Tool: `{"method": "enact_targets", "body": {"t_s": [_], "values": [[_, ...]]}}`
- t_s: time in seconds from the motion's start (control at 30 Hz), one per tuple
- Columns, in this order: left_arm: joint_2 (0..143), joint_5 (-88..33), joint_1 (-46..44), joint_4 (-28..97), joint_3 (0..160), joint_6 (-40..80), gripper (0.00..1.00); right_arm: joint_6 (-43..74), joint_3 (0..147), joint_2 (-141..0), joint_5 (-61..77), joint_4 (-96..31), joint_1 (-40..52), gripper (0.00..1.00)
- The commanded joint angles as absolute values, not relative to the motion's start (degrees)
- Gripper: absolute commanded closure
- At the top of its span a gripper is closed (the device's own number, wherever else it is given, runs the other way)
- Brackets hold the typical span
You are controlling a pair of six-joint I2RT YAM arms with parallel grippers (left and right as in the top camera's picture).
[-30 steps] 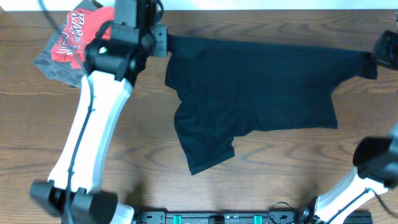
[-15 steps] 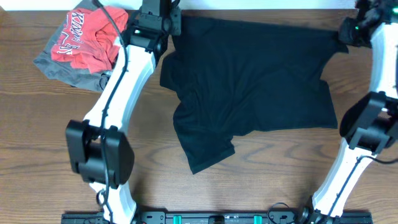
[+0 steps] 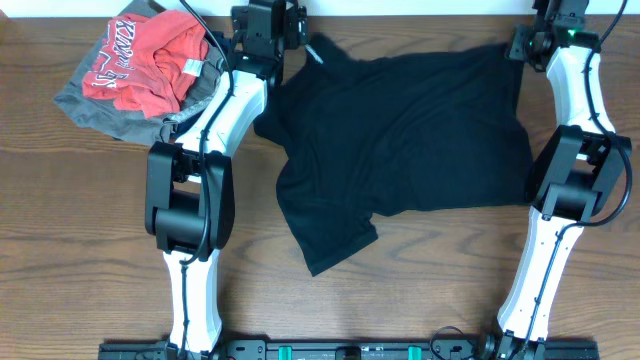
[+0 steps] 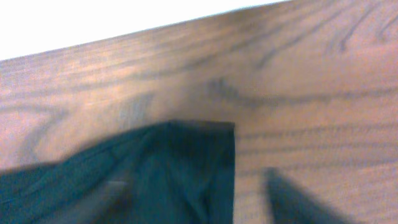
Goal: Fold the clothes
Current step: 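Lay the t-shirt flat on the table and release both grippers, then grasp the t-shirt's bottom-left hem with the left gripper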
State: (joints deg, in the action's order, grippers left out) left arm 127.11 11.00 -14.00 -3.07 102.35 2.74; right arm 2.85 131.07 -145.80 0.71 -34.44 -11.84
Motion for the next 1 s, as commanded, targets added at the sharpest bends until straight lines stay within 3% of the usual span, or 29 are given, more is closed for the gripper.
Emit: {"method": "enact_targets", "body": {"t_s": [0.0,0.17,0.6,0.8,0.97], "values": [[126.5,12.5,-13.6,-3.4,103.1,2.0,0.02,4.3,131.6,-144.8,-0.4,-33.9,-11.0,0.01],[121.9,12.5,-13.5,3.4,103.1,0.9,0.02,4.4,131.6,-139.8,0.2,-40.4,-11.2,0.01],[115.9,4.9,-13.6,37.0,102.6,-0.4,0.02,4.2,131.5,-126.3,5.0,-75.4,-11.2,0.02],[116.7,1.8,-13.0,42.4,100.6,0.1,0.00,4.2,129.8,-126.6,6.5,-81.6,-11.2,0.16],[117.3,-4.2,-12.8,45.9,98.8,0.1,0.08,4.2,127.5,-126.6,8.5,-84.8,-10.9,0.24]]}}
